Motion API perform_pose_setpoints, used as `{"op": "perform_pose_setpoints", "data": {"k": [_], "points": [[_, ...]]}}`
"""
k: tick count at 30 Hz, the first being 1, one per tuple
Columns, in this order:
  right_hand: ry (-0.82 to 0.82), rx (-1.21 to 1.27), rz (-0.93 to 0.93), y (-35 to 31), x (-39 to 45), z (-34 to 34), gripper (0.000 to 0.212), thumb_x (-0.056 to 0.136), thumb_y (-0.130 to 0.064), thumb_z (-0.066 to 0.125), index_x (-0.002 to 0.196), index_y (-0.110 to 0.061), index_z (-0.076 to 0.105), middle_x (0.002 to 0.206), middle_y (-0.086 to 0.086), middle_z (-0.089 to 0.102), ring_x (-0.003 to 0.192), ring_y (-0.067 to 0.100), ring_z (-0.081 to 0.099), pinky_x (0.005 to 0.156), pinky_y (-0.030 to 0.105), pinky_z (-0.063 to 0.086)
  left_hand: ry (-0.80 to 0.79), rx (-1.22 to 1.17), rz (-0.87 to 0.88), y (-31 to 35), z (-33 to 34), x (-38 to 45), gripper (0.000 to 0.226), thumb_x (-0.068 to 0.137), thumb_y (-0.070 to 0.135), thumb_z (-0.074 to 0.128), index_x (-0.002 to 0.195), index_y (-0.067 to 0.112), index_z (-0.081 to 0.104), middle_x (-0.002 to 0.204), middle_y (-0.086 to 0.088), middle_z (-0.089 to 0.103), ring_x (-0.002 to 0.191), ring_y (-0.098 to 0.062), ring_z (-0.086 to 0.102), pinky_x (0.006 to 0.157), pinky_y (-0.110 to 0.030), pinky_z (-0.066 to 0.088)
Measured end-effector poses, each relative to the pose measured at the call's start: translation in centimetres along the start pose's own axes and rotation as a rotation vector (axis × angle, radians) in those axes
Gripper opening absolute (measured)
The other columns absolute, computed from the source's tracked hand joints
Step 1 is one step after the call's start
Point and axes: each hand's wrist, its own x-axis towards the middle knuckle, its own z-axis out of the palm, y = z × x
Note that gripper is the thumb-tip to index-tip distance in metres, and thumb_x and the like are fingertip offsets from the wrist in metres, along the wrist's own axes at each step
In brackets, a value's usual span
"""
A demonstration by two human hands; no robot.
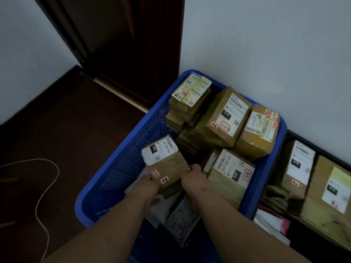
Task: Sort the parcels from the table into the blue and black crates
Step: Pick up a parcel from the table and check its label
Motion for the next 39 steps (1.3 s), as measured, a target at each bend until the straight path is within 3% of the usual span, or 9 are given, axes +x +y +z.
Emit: {"op": "perform_pose_setpoints", "data": {"k": [7,11,16,21,24,27,29,34,39], "points": [[0.011,-0.147,0.026,-1.7,6.2,0.8,0.045,0.102,-0.016,0.035,0.147,-0.012,0.031,0.147,0.017,0.027,0.121,0.031,0.045,0.087,0.03,0.036,-0.073,0.01,-0.138,0.9,1.6,5.6,0.02,0.096,0.005,0.058,0.115,0.01,0.059,0.104,-0.009,0.065,0.091,-0.021,0.061,0.068,-0.029,0.054],[0.014,-0.148,0.059,-2.2,10.2,1.7,0.052,0.102,-0.019,0.036,0.152,-0.013,0.022,0.154,0.016,0.022,0.128,0.03,0.038,0.091,0.028,0.036,-0.152,-0.025,-0.183,0.9,2.0,8.2,0.027,0.094,0.01,0.062,0.121,0.015,0.062,0.105,-0.004,0.068,0.098,-0.018,0.062,0.08,-0.03,0.054],[0.065,0.045,0.058,-1.3,12.8,2.7,0.083,0.096,-0.019,0.056,0.157,-0.027,0.0,0.156,0.018,0.017,0.14,0.034,0.029,0.112,0.038,0.032,-0.232,0.059,-0.162,2.0,3.3,11.5,0.056,0.099,0.011,0.053,0.148,0.029,0.031,0.118,-0.005,0.056,0.111,-0.021,0.054,0.089,-0.035,0.05],[-0.02,0.072,0.125,0.3,14.4,5.2,0.065,0.098,-0.026,0.052,0.154,-0.021,0.02,0.149,0.01,0.037,0.129,0.027,0.044,0.103,0.029,0.039,-0.132,0.139,-0.144,3.2,3.5,14.9,0.031,0.099,0.014,0.055,0.129,0.02,0.051,0.108,-0.014,0.061,0.11,-0.033,0.057,0.089,-0.046,0.053],[-0.086,0.046,0.194,0.4,15.0,5.6,0.071,0.096,-0.026,0.055,0.155,-0.023,0.017,0.153,0.013,0.029,0.132,0.031,0.041,0.105,0.032,0.04,-0.101,0.168,-0.028,3.1,2.8,16.4,0.049,0.097,0.013,0.057,0.142,0.025,0.041,0.119,-0.006,0.059,0.104,-0.025,0.058,0.091,-0.046,0.054],[-0.123,-0.066,0.249,0.0,15.4,5.5,0.072,0.096,-0.035,0.054,0.155,-0.025,0.015,0.158,0.017,0.012,0.139,0.036,0.029,0.113,0.041,0.035,-0.119,0.242,0.085,3.6,2.8,17.5,0.066,0.099,0.008,0.053,0.152,0.031,0.023,0.14,-0.002,0.048,0.121,-0.022,0.05,0.106,-0.044,0.044],[-0.154,-0.128,0.267,-0.2,15.4,5.5,0.074,0.097,-0.041,0.053,0.156,-0.026,0.011,0.161,0.015,-0.003,0.144,0.039,0.017,0.115,0.045,0.026,-0.138,0.298,0.061,3.9,3.0,18.1,0.067,0.1,0.012,0.051,0.154,0.034,0.019,0.145,-0.004,0.044,0.123,-0.025,0.049,0.102,-0.042,0.047],[-0.136,-0.087,0.172,-0.2,15.1,5.9,0.07,0.096,-0.039,0.054,0.155,-0.031,0.018,0.163,0.008,-0.013,0.146,0.039,0.006,0.119,0.047,0.02,-0.124,0.37,0.075,3.9,2.9,19.8,0.057,0.101,0.011,0.047,0.152,0.027,0.025,0.144,-0.005,0.045,0.122,-0.026,0.049,0.105,-0.043,0.045],[-0.074,-0.022,0.026,0.8,15.5,6.1,0.058,0.093,-0.031,0.057,0.147,-0.026,0.037,0.163,0.003,0.005,0.145,0.034,0.018,0.119,0.041,0.025,-0.034,0.239,0.011,3.5,2.5,20.9,0.054,0.1,0.014,0.052,0.151,0.018,0.033,0.141,-0.011,0.05,0.118,-0.025,0.052,0.101,-0.042,0.048]]}}
